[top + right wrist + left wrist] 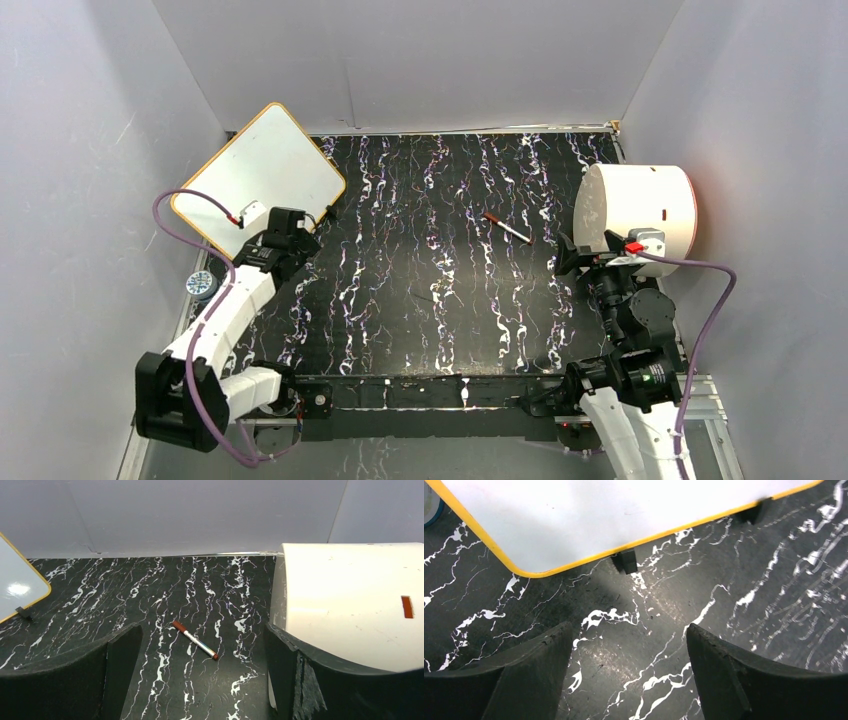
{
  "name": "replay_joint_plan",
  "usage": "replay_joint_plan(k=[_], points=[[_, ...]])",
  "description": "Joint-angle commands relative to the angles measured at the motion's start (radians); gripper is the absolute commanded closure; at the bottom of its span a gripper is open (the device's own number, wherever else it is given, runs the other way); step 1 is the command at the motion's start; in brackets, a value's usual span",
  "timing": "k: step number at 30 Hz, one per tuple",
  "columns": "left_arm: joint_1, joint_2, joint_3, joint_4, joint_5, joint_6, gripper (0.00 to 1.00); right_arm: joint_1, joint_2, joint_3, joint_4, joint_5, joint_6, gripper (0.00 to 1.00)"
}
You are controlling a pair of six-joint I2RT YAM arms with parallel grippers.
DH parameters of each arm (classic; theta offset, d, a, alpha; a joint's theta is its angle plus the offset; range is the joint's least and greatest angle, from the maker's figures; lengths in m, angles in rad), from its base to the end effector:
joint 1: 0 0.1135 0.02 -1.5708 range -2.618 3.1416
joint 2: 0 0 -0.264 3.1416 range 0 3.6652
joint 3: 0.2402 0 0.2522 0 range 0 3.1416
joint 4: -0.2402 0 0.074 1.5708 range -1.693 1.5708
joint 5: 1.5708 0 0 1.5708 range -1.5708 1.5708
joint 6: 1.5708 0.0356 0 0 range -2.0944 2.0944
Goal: Write a sentence on the whiteboard
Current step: Move the whiteboard stand to the center of the board.
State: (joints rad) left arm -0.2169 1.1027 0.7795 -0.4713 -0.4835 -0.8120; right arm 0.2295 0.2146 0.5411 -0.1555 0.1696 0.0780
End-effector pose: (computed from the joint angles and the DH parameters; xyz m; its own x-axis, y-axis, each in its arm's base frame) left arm 0.2244 -0.0325 0.2529 -0.3869 -0.5726 -0.7228 -0.5934 0.7546 -0.2802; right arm 0.0815 0.0129 0.3237 0.1604 0.1163 -0.9802 -0.0750 0.9916 0.1054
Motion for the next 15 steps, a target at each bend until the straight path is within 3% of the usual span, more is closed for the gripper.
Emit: replay_joint_plan(k=[1,15], points=[[0.007,0.068,-0.006,0.034,-0.117,-0.096,0.23,0.027,-0.014,0.002,0.06,0.013,-0.01,0.01],[0.005,0.286,0.003,0.185,-0.172,-0.186,0.44,0.064,-0.027,-0.004,0.062,0.022,-0.014,0.01]])
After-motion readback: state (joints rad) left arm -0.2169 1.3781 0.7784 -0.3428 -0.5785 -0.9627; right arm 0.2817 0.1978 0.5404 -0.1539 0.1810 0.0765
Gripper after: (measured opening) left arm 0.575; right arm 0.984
